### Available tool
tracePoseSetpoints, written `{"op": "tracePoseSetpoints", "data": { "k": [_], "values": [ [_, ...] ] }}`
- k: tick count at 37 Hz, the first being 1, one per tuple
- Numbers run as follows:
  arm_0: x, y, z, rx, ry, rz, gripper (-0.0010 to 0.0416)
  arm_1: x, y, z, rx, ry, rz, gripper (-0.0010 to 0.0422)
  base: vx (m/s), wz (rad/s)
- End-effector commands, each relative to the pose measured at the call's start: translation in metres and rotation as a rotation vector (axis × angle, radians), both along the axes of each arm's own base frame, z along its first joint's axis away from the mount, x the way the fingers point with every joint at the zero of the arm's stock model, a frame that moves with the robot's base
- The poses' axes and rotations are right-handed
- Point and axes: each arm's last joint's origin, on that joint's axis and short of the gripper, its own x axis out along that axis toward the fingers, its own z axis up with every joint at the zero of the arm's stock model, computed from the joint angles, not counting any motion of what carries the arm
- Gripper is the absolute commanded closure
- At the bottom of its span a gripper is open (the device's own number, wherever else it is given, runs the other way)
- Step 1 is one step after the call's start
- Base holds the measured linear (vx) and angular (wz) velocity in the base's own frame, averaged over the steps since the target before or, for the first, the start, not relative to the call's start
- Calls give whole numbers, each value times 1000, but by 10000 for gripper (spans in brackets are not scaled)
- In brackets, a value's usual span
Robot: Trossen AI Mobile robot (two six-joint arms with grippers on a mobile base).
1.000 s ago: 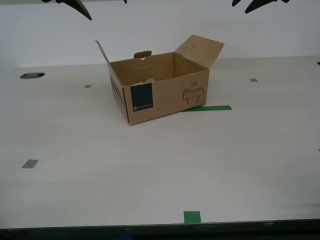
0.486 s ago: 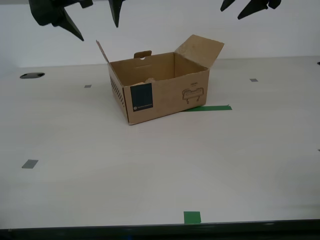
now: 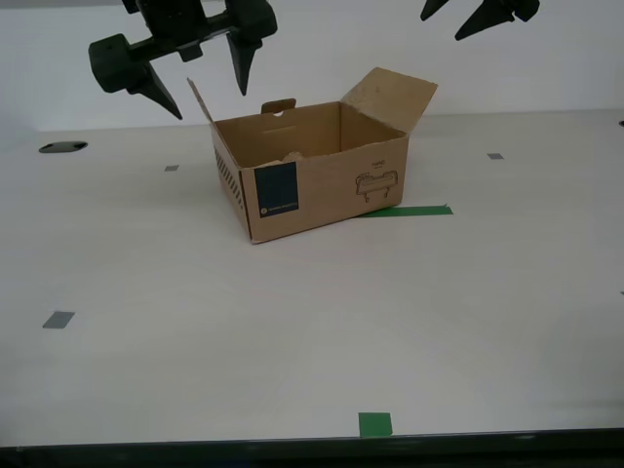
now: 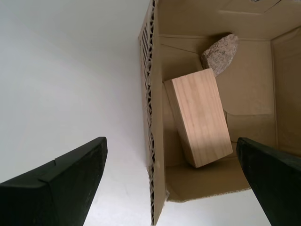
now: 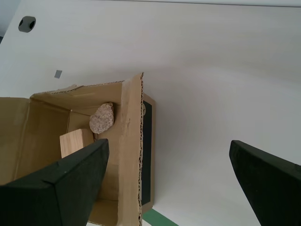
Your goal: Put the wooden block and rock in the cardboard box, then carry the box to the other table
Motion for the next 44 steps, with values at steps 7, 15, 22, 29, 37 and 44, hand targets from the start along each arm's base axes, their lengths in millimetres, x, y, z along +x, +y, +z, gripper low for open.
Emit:
{"op": "tracePoseSetpoints", "data": {
  "k": [7, 15, 22, 29, 37, 44],
  "values": [
    [-5, 8, -5, 43, 55, 44, 69, 10, -2, -17, 0, 23, 27, 37, 0, 0],
    [-5, 13, -7, 41, 49, 56, 81, 14, -3, -30, -37, 94, 1, 37, 0, 0],
    [-4, 13, -13, 42, 49, 56, 86, 15, -3, -29, -43, 85, 0, 37, 0, 0],
    [1, 17, -31, 42, 77, 60, 78, 15, -3, -29, -40, 85, -5, 37, 0, 0],
    [10, 20, -47, 51, 124, 67, 64, 15, -3, -29, -37, 82, -11, 37, 0, 0],
    [23, 26, -69, 68, 175, 75, 67, 15, -3, -29, -37, 82, -16, 37, 0, 0]
  ]
}}
